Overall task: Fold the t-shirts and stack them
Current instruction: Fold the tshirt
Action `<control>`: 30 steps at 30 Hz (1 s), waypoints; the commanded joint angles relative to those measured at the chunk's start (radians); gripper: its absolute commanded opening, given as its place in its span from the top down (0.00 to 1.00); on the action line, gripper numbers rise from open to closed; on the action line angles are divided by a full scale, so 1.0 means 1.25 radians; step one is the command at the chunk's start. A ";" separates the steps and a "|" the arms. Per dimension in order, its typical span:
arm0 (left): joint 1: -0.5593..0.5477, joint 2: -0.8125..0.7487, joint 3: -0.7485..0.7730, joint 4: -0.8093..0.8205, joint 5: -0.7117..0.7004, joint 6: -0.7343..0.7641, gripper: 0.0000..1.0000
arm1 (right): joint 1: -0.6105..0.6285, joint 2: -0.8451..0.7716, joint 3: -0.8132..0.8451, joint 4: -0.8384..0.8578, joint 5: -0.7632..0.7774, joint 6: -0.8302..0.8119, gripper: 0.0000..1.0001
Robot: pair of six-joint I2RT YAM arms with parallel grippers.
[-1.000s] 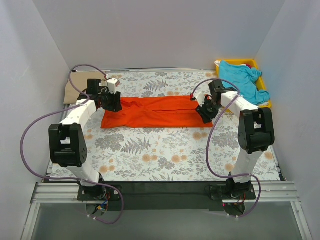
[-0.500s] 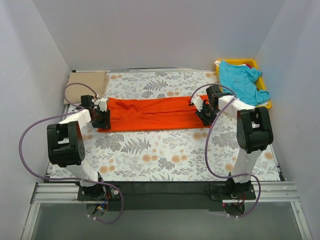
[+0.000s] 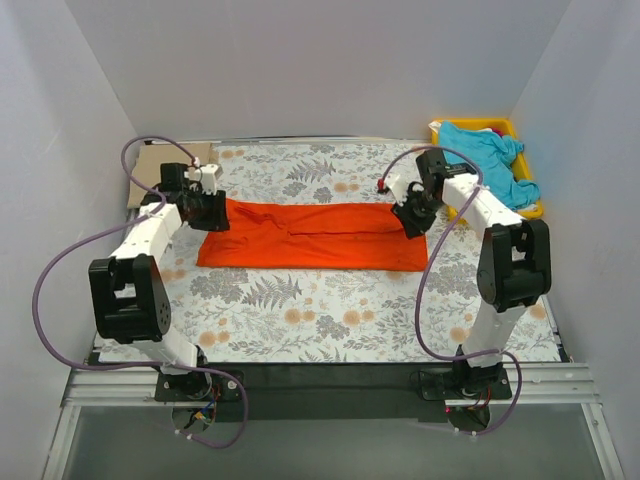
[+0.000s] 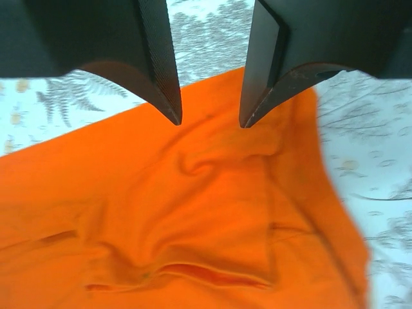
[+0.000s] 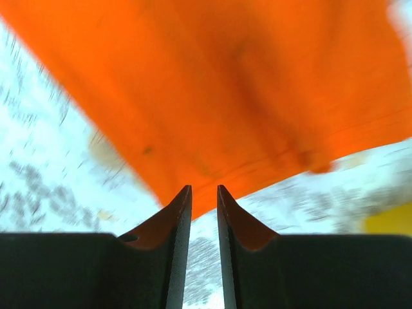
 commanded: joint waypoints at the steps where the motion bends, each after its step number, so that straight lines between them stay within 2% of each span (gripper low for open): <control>1: -0.046 -0.013 -0.011 0.014 0.000 -0.126 0.62 | 0.002 0.083 0.106 -0.003 -0.004 0.046 0.76; 2: -0.084 -0.003 -0.019 0.019 -0.019 -0.148 0.65 | 0.002 0.132 0.149 0.004 0.002 0.057 0.78; 4: -0.096 0.014 -0.032 0.028 -0.046 -0.191 0.74 | 0.001 0.173 0.184 0.010 0.018 0.082 0.79; 9: -0.101 0.067 -0.049 0.047 -0.068 -0.263 0.82 | 0.002 0.240 0.223 0.036 0.047 0.108 0.82; 12: -0.101 0.095 -0.049 0.049 -0.108 -0.269 0.84 | 0.002 0.228 0.170 0.041 0.084 0.082 0.84; 13: -0.101 0.101 -0.050 0.056 -0.107 -0.266 0.85 | 0.001 0.220 0.114 0.054 0.105 0.073 0.85; 19: -0.103 0.219 0.003 0.078 -0.126 -0.261 0.89 | 0.002 0.155 -0.036 0.072 0.091 0.055 0.84; 26: -0.132 0.431 0.269 0.060 -0.140 -0.203 0.88 | 0.038 0.060 -0.222 0.046 0.034 0.062 0.85; 29: -0.142 0.548 0.449 0.028 -0.122 -0.177 0.85 | 0.098 0.014 -0.276 0.013 -0.047 0.078 0.85; 30: -0.143 0.587 0.510 0.013 -0.107 -0.171 0.84 | 0.153 0.004 -0.301 0.002 -0.102 0.079 0.85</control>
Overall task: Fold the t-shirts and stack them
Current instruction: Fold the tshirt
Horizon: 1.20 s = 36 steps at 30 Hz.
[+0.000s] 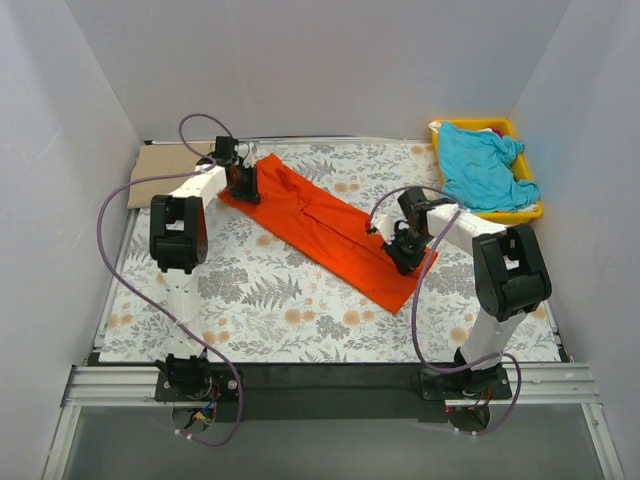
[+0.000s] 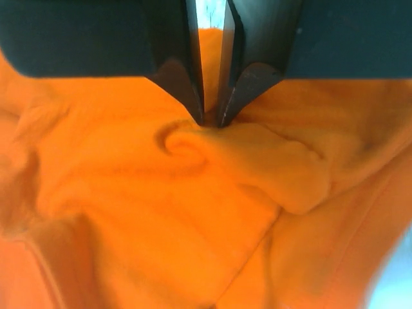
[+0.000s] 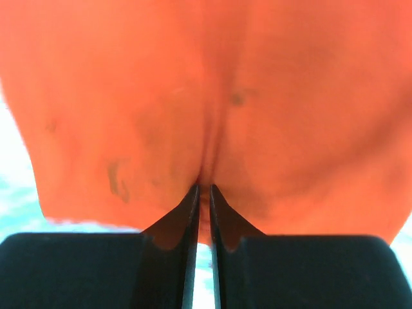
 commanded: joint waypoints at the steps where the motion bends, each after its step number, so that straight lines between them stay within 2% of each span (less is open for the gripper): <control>1: -0.011 0.146 0.221 -0.049 -0.003 0.055 0.83 | 0.127 0.005 -0.100 -0.141 -0.168 0.032 0.85; 2: -0.012 0.200 0.276 -0.058 0.009 0.058 0.82 | 0.159 -0.008 -0.097 -0.145 -0.196 0.041 0.84; 4: -0.012 0.225 0.376 -0.069 0.039 0.065 0.77 | 0.238 -0.022 -0.063 -0.157 -0.271 0.055 0.83; 7: -0.017 0.187 0.401 -0.030 0.077 0.049 0.74 | 0.263 -0.039 0.012 -0.177 -0.306 0.092 0.81; 11: -0.032 0.051 0.288 0.050 0.087 0.035 0.64 | 0.249 -0.090 0.068 -0.207 -0.270 0.080 0.76; 15: -0.059 -0.050 0.181 0.055 0.065 0.028 0.63 | 0.227 -0.122 0.071 -0.200 -0.189 0.045 0.74; 17: -0.074 -0.086 0.130 0.055 0.063 0.006 0.64 | 0.220 -0.094 0.071 -0.189 -0.160 0.035 0.75; 19: -0.089 -0.106 0.058 0.060 0.057 -0.024 0.71 | 0.201 -0.055 0.071 -0.173 -0.133 0.020 0.79; 22: -0.109 -0.111 -0.014 0.066 0.052 -0.054 0.80 | 0.179 -0.010 0.066 -0.145 -0.091 0.005 0.86; 23: -0.110 -0.114 -0.030 0.068 0.057 -0.061 0.82 | 0.174 0.000 0.061 -0.139 -0.081 0.003 0.91; 26: -0.126 -0.103 -0.069 0.075 0.038 -0.075 0.87 | 0.174 0.025 0.038 -0.120 -0.071 0.005 0.97; 30: -0.129 -0.051 -0.054 0.073 0.011 -0.074 0.89 | 0.188 0.040 -0.009 -0.106 -0.119 0.026 0.99; 36: -0.129 0.089 0.080 0.029 0.009 -0.031 0.91 | 0.248 0.076 -0.021 -0.059 -0.218 0.091 0.99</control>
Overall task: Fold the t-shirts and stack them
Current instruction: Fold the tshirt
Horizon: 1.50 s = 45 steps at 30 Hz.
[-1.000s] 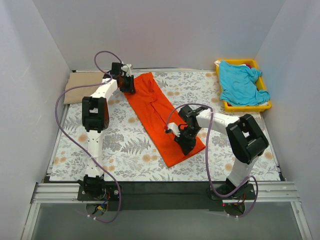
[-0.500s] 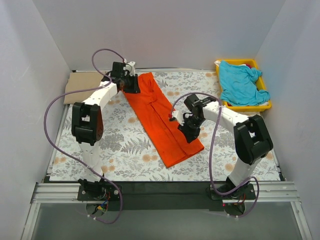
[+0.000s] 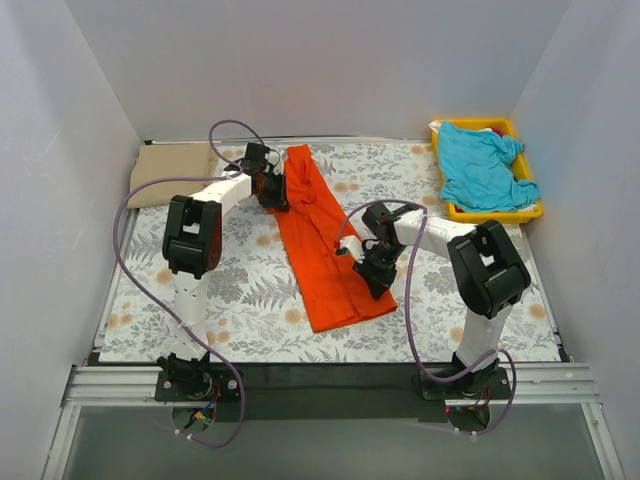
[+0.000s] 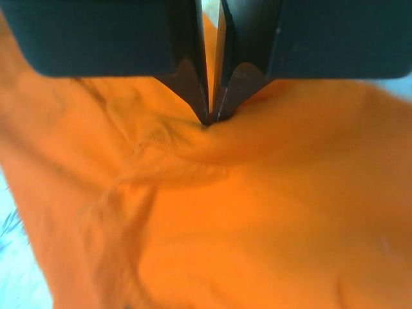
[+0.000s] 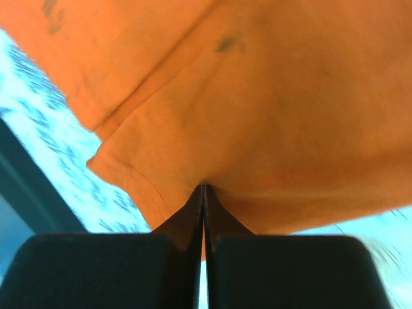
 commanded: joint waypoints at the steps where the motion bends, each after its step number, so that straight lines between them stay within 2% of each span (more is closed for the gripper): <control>1: 0.002 0.093 0.095 -0.024 -0.028 0.029 0.91 | 0.047 0.059 -0.010 0.056 -0.083 0.045 0.99; 6: 0.005 0.180 0.236 -0.035 -0.033 0.050 0.88 | 0.058 0.143 0.082 0.095 -0.127 0.100 0.99; 12: 0.022 0.213 0.312 -0.092 -0.018 0.097 0.83 | 0.074 0.206 0.139 0.102 -0.150 0.124 0.99; 15: 0.028 0.152 0.235 -0.096 0.005 0.151 0.80 | 0.084 0.189 0.122 0.108 -0.161 0.126 0.99; 18: 0.030 0.056 0.101 -0.072 0.011 0.192 0.71 | 0.101 0.166 0.105 0.115 -0.188 0.139 0.99; 19: 0.032 0.033 0.045 -0.066 0.035 0.201 0.64 | 0.112 0.161 0.105 0.117 -0.195 0.143 0.99; 21: 0.034 -0.033 0.006 -0.043 0.048 0.217 0.55 | 0.121 0.144 0.109 0.122 -0.210 0.152 0.96; 26: 0.051 -0.155 -0.055 -0.017 0.174 0.233 0.51 | 0.121 0.068 0.128 0.120 -0.209 0.163 0.77; 28: 0.066 -0.240 -0.078 -0.008 0.222 0.238 0.50 | 0.121 -0.011 0.122 0.118 -0.198 0.152 0.73; 30: 0.079 -0.331 -0.184 0.045 0.292 0.249 0.51 | 0.122 -0.104 0.101 0.119 -0.168 0.109 0.72; 31: 0.079 -0.440 -0.244 0.069 0.319 0.276 0.51 | 0.123 -0.136 0.083 0.121 -0.154 0.084 0.71; 32: 0.078 -0.495 -0.349 0.097 0.369 0.311 0.51 | 0.124 -0.195 0.044 0.125 -0.117 0.035 0.71; 35: 0.062 -0.699 -0.501 0.117 0.385 0.388 0.52 | 0.143 -0.278 -0.078 0.172 -0.014 -0.037 0.69; 37: 0.049 -0.780 -0.610 0.085 0.413 0.459 0.54 | 0.171 -0.351 -0.138 0.219 0.030 -0.098 0.68; 41: -0.001 -0.989 -0.796 0.016 0.401 0.624 0.56 | 0.238 -0.444 -0.248 0.277 0.108 -0.153 0.66; 45: -0.129 -1.150 -0.998 0.049 0.323 0.718 0.55 | 0.351 -0.479 -0.359 0.382 0.188 -0.167 0.63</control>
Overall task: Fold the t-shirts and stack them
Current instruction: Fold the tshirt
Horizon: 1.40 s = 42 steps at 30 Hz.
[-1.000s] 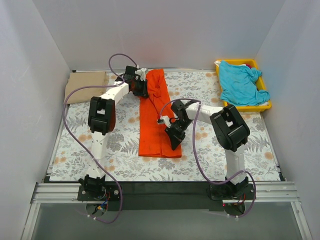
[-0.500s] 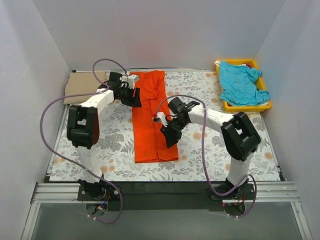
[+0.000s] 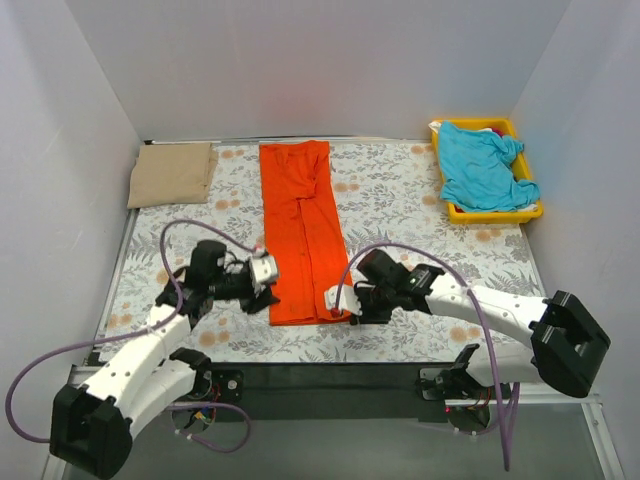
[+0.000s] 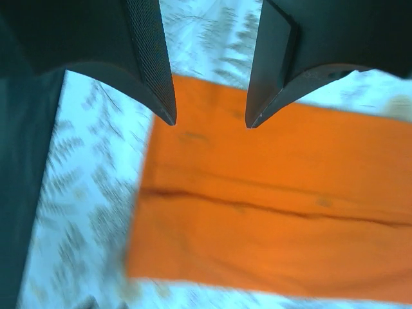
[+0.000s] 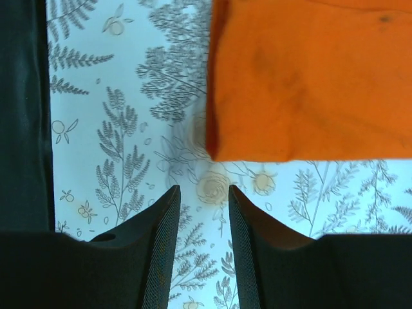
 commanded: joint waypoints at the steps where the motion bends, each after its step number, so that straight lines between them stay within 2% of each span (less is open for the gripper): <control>1: -0.087 -0.101 -0.130 0.004 -0.082 0.127 0.55 | 0.075 -0.026 -0.048 0.151 0.098 -0.047 0.63; 5: -0.174 -0.146 -0.205 0.096 -0.150 0.133 0.55 | 0.122 0.003 -0.102 0.255 0.153 -0.083 0.63; 11: -0.236 -0.064 -0.240 0.197 -0.170 0.118 0.56 | 0.137 0.053 -0.094 0.281 0.146 -0.071 0.64; 17: -0.244 0.043 -0.266 0.267 -0.187 0.145 0.58 | 0.142 0.094 -0.105 0.287 0.125 -0.082 0.67; 22: -0.247 0.081 -0.286 0.285 -0.195 0.153 0.58 | 0.149 0.120 -0.118 0.288 0.114 -0.079 0.65; 24: -0.248 0.087 -0.290 0.285 -0.201 0.159 0.62 | 0.149 0.139 -0.122 0.292 0.117 -0.077 0.65; 25: -0.248 0.086 -0.290 0.285 -0.201 0.160 0.65 | 0.149 0.145 -0.124 0.290 0.118 -0.077 0.68; 26: -0.248 0.089 -0.291 0.283 -0.205 0.160 0.73 | 0.149 0.154 -0.127 0.292 0.115 -0.079 0.72; 27: -0.248 0.090 -0.290 0.279 -0.205 0.164 0.77 | 0.150 0.155 -0.129 0.293 0.115 -0.079 0.76; 28: -0.248 0.092 -0.288 0.273 -0.205 0.166 0.81 | 0.149 0.155 -0.136 0.294 0.115 -0.076 0.83; 30: -0.248 0.092 -0.287 0.264 -0.210 0.167 0.88 | 0.149 0.144 -0.143 0.292 0.120 -0.066 0.88; 37: -0.248 0.075 -0.294 0.248 -0.203 0.178 0.97 | 0.149 0.029 -0.187 0.223 0.124 -0.066 0.89; 39: -0.248 0.079 -0.291 0.245 -0.201 0.172 0.99 | 0.149 0.019 -0.197 0.223 0.126 -0.068 0.93; 40: -0.248 0.081 -0.288 0.244 -0.195 0.170 1.00 | 0.149 0.021 -0.194 0.223 0.129 -0.063 0.99; 42: -0.248 0.080 -0.280 0.231 -0.190 0.160 1.00 | 0.149 0.039 -0.172 0.219 0.130 -0.053 0.99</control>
